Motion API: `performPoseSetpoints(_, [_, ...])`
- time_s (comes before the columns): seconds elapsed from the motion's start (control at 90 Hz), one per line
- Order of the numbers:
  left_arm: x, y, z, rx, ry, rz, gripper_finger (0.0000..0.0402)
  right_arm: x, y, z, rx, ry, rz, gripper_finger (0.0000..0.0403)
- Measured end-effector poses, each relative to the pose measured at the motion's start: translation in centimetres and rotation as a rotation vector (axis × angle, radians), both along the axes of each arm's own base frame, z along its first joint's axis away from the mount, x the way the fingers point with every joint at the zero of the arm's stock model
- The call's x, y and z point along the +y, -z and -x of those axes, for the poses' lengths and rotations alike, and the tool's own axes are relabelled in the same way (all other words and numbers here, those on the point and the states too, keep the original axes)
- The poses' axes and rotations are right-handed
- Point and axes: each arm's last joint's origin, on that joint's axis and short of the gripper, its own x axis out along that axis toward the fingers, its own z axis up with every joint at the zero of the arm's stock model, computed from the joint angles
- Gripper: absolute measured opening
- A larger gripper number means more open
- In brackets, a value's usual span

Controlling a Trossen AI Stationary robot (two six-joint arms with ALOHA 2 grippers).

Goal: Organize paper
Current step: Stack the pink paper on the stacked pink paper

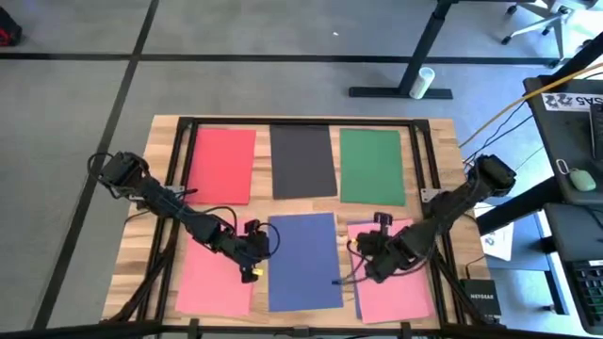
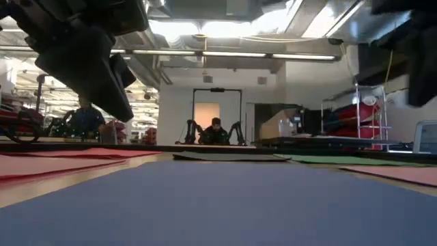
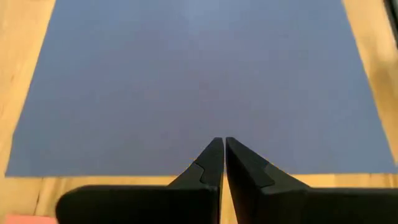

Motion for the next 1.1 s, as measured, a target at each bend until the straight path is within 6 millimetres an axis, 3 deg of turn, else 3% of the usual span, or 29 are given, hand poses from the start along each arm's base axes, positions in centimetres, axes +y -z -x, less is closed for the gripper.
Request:
performPoseSetpoints(0.256, [0.1, 0.1, 0.1, 0.009, 0.009, -0.015, 0.0, -5.1, 3.5, -1.8, 0.114, -0.048, -0.187, 0.0094])
performPoseSetpoints(0.467, [0.1, 0.1, 0.1, 0.01, 0.015, -0.021, 0.0, -8.1, 4.4, -2.5, 0.128, -0.052, -0.261, 0.0137])
performPoseSetpoints(0.678, [0.2, 0.2, 0.3, 0.034, 0.013, -0.033, 0.0, -9.3, 4.4, -2.9, 0.137, -0.085, -0.32, 0.0158])
performPoseSetpoints(1.1, [0.2, 0.3, 0.3, 0.038, 0.017, -0.033, 0.0, -10.5, 4.4, -3.1, 0.135, -0.1, -0.333, 0.0159])
